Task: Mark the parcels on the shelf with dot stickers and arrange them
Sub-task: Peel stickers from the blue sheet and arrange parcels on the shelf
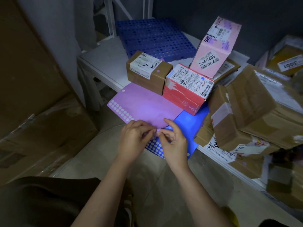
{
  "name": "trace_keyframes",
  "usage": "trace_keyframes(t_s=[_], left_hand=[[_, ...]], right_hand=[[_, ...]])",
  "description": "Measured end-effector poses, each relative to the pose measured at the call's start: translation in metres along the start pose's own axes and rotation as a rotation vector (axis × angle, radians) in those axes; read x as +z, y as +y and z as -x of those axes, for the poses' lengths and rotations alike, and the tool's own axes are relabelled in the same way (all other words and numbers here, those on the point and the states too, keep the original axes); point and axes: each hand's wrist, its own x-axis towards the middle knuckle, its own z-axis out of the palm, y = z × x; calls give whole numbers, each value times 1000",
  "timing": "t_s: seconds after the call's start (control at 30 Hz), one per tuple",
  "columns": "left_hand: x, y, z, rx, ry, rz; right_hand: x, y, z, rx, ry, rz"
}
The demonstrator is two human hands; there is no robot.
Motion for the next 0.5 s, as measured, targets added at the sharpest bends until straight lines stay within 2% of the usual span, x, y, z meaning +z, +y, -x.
trace_keyframes(t_s=[0.1,0.27,0.5], left_hand=[[2,2,2,-42,45,72],[-2,3,5,3,46,79],[-2,0,10,-18,100,90]], right_hand=[[-1,-4,-1,51,6,-155],[-3,-12,0,140,34,-323],[-5,-11,5,240,40,-421]])
